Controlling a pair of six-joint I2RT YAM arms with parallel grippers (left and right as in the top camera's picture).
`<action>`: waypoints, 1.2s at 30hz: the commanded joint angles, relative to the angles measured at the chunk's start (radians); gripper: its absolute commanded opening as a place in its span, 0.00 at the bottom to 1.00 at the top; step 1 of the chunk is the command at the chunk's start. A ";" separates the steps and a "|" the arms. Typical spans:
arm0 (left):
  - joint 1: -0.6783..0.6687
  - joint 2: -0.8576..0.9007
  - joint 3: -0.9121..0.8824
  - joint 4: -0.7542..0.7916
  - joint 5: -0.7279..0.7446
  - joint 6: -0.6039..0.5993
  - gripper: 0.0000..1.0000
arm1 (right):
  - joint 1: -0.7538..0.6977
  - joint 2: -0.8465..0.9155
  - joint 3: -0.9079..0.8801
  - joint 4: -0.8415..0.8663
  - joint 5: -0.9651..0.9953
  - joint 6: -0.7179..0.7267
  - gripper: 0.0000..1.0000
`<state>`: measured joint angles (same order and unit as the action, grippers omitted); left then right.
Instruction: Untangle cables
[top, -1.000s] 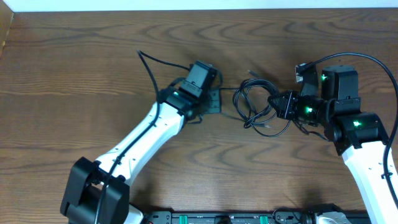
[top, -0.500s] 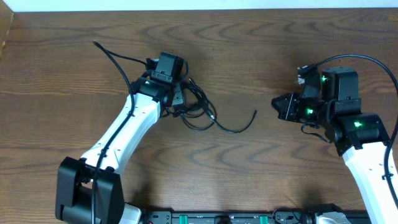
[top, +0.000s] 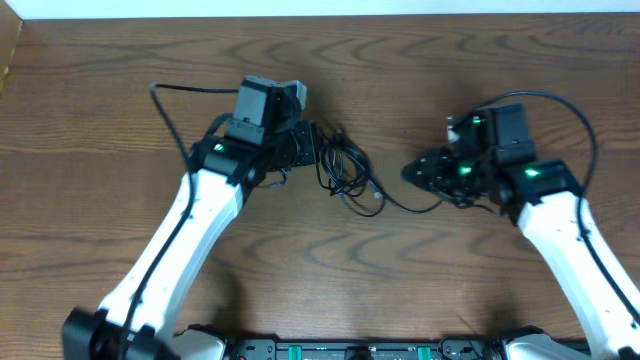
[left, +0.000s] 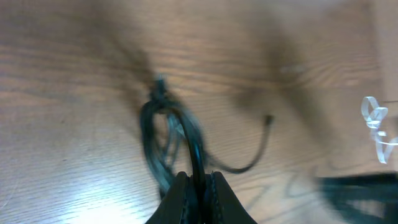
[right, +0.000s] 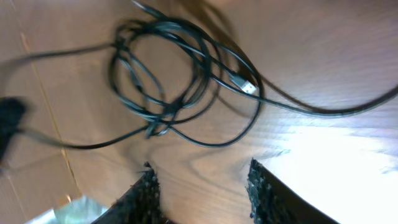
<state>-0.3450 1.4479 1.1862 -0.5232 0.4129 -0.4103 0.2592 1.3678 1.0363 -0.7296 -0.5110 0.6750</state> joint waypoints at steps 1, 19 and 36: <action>-0.003 -0.058 0.030 0.005 0.051 0.000 0.07 | 0.071 0.066 -0.003 0.024 0.025 0.133 0.49; -0.101 -0.066 0.030 0.081 0.129 -0.114 0.08 | 0.219 0.362 -0.003 0.283 0.015 0.394 0.01; 0.131 -0.109 0.029 0.038 0.119 -0.295 0.08 | 0.066 0.357 -0.003 0.045 0.333 0.024 0.01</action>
<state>-0.2775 1.3891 1.1858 -0.5186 0.5518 -0.4625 0.3462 1.7168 1.0515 -0.6514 -0.3248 0.7776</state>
